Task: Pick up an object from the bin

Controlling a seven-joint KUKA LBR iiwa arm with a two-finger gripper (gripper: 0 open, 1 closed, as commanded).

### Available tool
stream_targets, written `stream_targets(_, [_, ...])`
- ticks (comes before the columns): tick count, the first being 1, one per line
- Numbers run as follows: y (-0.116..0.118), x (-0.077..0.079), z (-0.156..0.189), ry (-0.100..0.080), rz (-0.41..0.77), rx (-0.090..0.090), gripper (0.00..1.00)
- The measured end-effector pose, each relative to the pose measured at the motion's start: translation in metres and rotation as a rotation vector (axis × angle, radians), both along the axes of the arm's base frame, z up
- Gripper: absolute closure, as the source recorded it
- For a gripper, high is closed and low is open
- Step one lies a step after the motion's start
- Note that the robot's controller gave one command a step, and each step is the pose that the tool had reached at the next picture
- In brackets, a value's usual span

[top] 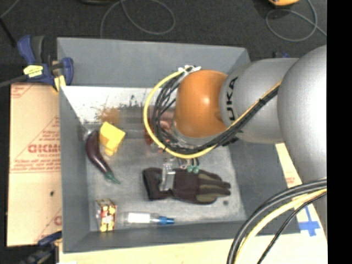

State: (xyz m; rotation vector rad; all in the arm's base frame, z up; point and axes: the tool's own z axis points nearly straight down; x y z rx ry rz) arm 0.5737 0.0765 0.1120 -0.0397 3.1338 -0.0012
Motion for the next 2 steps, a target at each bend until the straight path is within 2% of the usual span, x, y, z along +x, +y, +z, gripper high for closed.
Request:
stream_targets(1, [-0.0084, -0.0189, -0.032, 0.0, 0.09, 0.004, 1.0])
stream_targets(2, [-0.0084, -0.0189, -0.032, 0.0, 0.089, 0.004, 1.0])
